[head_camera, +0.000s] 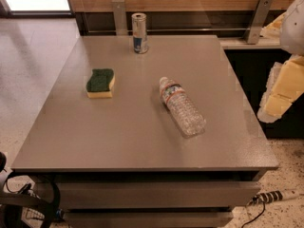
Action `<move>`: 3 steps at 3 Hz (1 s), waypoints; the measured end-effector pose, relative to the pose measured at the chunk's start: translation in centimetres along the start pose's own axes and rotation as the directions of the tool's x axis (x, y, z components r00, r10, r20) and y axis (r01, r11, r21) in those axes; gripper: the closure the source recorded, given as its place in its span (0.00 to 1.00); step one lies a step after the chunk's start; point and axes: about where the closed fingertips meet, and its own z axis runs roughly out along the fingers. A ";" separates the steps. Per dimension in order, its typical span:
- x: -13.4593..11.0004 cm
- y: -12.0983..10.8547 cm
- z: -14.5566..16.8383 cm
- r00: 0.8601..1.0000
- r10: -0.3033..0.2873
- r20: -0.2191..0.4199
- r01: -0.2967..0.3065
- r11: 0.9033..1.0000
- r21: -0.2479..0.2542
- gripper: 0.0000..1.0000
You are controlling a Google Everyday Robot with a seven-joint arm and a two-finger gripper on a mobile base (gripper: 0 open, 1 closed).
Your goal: Place water bottle upright
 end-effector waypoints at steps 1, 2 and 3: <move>-2.8 -1.5 0.8 0.987 0.145 0.074 -0.141 0.988 -0.058 0.00; -5.2 -2.2 1.7 0.944 0.309 0.118 -0.298 0.949 -0.098 0.00; -8.2 -2.6 3.7 0.899 0.437 0.036 -0.433 0.898 -0.084 0.00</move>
Offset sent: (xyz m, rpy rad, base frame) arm 0.0574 0.0689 0.0005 0.3908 0.1511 -0.4539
